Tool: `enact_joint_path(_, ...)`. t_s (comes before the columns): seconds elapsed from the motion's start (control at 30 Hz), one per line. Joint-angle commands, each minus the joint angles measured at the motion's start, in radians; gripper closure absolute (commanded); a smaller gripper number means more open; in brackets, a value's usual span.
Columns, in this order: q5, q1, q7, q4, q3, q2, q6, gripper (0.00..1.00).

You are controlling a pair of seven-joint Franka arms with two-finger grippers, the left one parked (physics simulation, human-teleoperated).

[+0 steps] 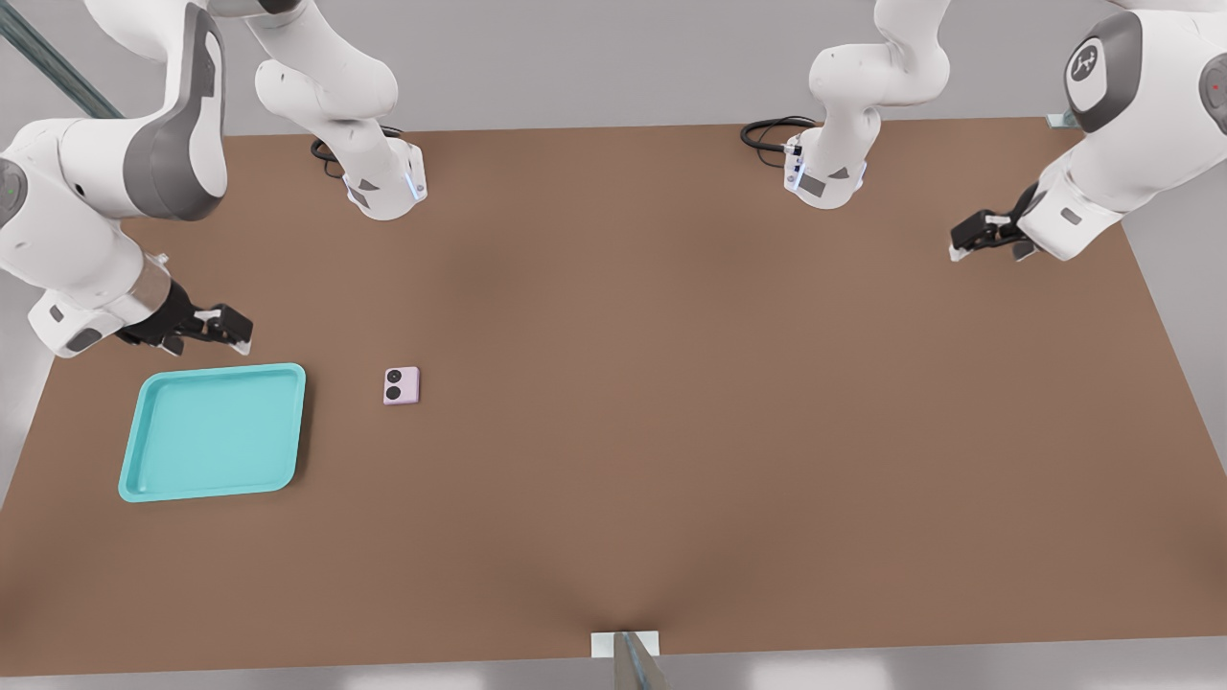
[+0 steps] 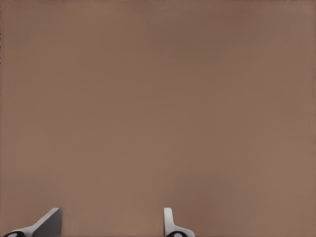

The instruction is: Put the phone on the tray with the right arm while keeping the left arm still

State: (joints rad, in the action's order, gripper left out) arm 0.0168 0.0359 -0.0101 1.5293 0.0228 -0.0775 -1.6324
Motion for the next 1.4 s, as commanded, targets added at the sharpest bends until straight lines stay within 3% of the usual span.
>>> enact_joint_path(0.0, 0.000, 0.021, 0.005, 0.002, 0.002, 0.001, -0.050, 0.00)
enact_joint_path(0.07, 0.000, 0.021, 0.007, -0.003, 0.022, -0.004, -0.049, 0.00)
enact_joint_path(0.2, 0.009, 0.012, 0.220, -0.003, 0.229, -0.110, -0.101, 0.00)
enact_joint_path(0.33, 0.055, -0.108, 0.436, 0.098, 0.244, -0.189, -0.277, 0.00)
enact_joint_path(0.47, 0.052, -0.087, 0.605, 0.348, 0.243, -0.209, -0.494, 0.00)
enact_joint_path(0.6, 0.051, -0.053, 0.763, 0.423, 0.243, -0.215, -0.483, 0.00)
enact_joint_path(0.7, 0.055, -0.045, 0.751, 0.454, 0.243, -0.214, -0.491, 0.00)
enact_joint_path(0.8, 0.064, -0.019, 0.579, 0.526, 0.243, -0.206, -0.566, 0.00)
enact_joint_path(0.97, 0.107, -0.005, 0.470, 0.584, 0.243, -0.331, -0.781, 0.00)
enact_joint_path(1.1, 0.107, 0.044, 0.406, 0.629, 0.244, -0.344, -0.860, 0.00)
enact_joint_path(1.23, 0.107, 0.101, 0.312, 0.686, 0.267, -0.340, -0.926, 0.00)
enact_joint_path(1.3, 0.107, 0.200, 0.165, 0.696, 0.339, -0.343, -0.926, 0.00)
enact_joint_path(1.37, 0.107, 0.203, 0.134, 0.707, 0.347, -0.344, -0.923, 0.00)
